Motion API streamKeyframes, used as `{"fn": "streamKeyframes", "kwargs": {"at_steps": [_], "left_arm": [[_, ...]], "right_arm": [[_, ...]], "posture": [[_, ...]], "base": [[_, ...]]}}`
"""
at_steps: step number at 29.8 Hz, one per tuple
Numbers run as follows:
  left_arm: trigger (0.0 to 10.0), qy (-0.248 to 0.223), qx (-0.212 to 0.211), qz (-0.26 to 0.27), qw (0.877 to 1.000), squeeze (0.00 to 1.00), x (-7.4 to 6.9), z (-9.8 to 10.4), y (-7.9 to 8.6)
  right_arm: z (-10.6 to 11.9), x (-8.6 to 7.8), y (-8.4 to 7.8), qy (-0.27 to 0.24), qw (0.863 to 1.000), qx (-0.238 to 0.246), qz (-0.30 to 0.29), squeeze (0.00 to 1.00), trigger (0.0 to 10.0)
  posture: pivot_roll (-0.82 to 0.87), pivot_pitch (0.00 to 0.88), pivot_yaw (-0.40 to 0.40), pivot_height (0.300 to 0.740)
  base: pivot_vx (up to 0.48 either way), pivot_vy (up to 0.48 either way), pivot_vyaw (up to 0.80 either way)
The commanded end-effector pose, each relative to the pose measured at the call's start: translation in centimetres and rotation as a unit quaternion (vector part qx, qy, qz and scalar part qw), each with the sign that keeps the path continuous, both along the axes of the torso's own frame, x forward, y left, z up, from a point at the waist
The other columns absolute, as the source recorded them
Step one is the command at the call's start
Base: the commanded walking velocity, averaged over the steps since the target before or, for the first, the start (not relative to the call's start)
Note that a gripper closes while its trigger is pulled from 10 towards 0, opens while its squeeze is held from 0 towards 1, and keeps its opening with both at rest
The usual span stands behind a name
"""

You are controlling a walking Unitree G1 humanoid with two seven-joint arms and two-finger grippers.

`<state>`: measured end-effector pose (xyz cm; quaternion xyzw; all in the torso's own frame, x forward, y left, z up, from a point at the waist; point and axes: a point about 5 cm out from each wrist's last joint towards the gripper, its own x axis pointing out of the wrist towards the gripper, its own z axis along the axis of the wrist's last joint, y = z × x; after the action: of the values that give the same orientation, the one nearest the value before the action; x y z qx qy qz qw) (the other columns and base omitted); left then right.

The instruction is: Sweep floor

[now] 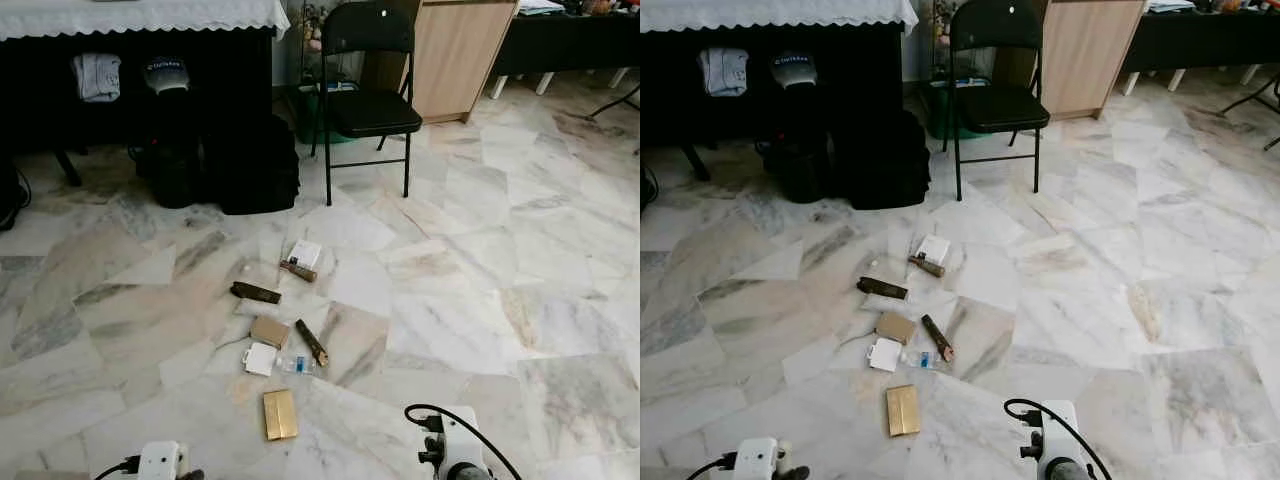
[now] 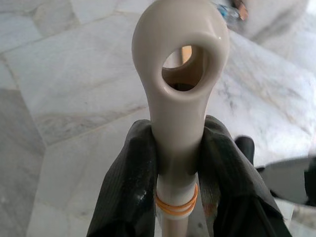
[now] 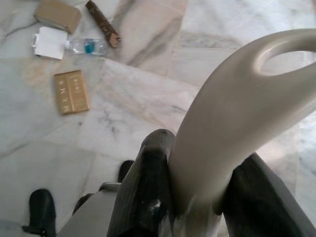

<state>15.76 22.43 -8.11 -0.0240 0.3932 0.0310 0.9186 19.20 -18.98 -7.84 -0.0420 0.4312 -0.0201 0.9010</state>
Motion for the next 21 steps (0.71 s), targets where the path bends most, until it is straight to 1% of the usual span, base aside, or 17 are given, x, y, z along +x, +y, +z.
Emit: {"fn": "streamKeyframes", "kwargs": {"at_steps": [1, 2, 4, 8, 11, 12, 13, 14, 15, 16, 17, 19, 21], "left_arm": [[10.0, 0.002, 0.026, -0.007, 1.000, 0.00, -0.5, 0.1, 1.1], [10.0, 0.007, 0.039, 0.003, 0.999, 0.00, -0.7, 0.2, 1.9], [10.0, 0.009, 0.044, 0.006, 0.999, 0.00, -0.8, 0.3, 2.2], [10.0, 0.031, 0.102, 0.031, 0.994, 0.00, -1.7, 0.6, 4.7], [10.0, 0.028, 0.135, 0.038, 0.990, 0.00, -1.9, 1.0, 5.9], [10.0, 0.017, 0.144, 0.039, 0.989, 0.00, -1.7, 1.3, 6.2], [10.0, 0.006, 0.153, 0.042, 0.987, 0.00, -1.5, 1.6, 6.6], [10.0, -0.014, 0.172, 0.047, 0.984, 0.00, -0.9, 2.3, 7.3], [10.0, -0.014, 0.172, 0.047, 0.984, 0.00, -0.9, 2.3, 7.3], [10.0, -0.052, 0.174, 0.056, 0.982, 0.00, 0.1, 3.2, 7.7], [10.0, -0.092, 0.180, 0.057, 0.978, 0.00, 1.1, 4.4, 8.1], [10.0, -0.099, 0.182, 0.057, 0.977, 0.00, 1.3, 4.6, 8.2], [10.0, -0.132, 0.182, 0.063, 0.972, 0.00, 2.3, 5.7, 8.5]], "right_arm": [[-0.1, -0.4, -0.8, 0.003, 0.999, -0.040, -0.003, 0.00, 10.0], [-0.1, -0.5, -0.9, 0.009, 0.998, -0.057, -0.007, 0.00, 10.0], [-0.1, -0.5, -1.0, 0.011, 0.998, -0.063, -0.008, 0.00, 10.0], [-0.4, -1.2, -1.6, 0.044, 0.990, -0.131, -0.042, 0.00, 10.0], [-0.5, -1.6, -1.9, 0.054, 0.983, -0.157, -0.081, 0.00, 10.0], [-0.4, -1.7, -1.9, 0.051, 0.981, -0.163, -0.092, 0.00, 10.0], [0.2, -1.5, -4.3, 0.045, 0.976, -0.189, -0.102, 0.00, 10.0], [1.8, -1.8, -9.6, 0.010, 0.968, -0.215, -0.128, 0.00, 10.0], [1.8, -1.8, -9.6, 0.010, 0.968, -0.215, -0.128, 0.00, 10.0], [3.5, -1.1, -11.8, -0.028, 0.955, -0.269, -0.125, 0.00, 10.0], [4.7, -0.2, -12.6, -0.063, 0.941, -0.305, -0.131, 0.00, 10.0], [4.9, -0.1, -12.7, -0.070, 0.939, -0.310, -0.134, 0.00, 10.0], [6.1, 0.7, -13.3, -0.100, 0.924, -0.341, -0.143, 0.00, 10.0]], "posture": [[-0.01, 0.080, -0.053, 0.740], [-0.01, 0.078, -0.052, 0.740], [-0.01, 0.078, -0.052, 0.740], [-0.02, 0.066, -0.053, 0.740], [-0.03, 0.062, -0.053, 0.740], [-0.03, 0.061, -0.052, 0.740], [-0.04, 0.059, -0.052, 0.740], [-0.05, 0.059, -0.051, 0.740], [-0.05, 0.059, -0.051, 0.740], [-0.05, 0.059, -0.051, 0.740], [-0.05, 0.061, -0.049, 0.740], [-0.05, 0.061, -0.049, 0.740], [-0.05, 0.063, -0.045, 0.740]], "base": [[0.000, 0.000, 0.00], [0.000, 0.000, 0.00], [0.000, 0.000, 0.00], [0.000, 0.000, 0.00], [0.000, 0.000, 0.00], [0.000, 0.000, 0.00], [0.000, 0.000, 0.00], [0.000, 0.000, 0.00], [0.000, 0.000, 0.00], [0.000, 0.000, 0.00], [0.000, 0.000, 0.00], [0.000, 0.000, 0.00], [0.000, 0.000, 0.00]]}}
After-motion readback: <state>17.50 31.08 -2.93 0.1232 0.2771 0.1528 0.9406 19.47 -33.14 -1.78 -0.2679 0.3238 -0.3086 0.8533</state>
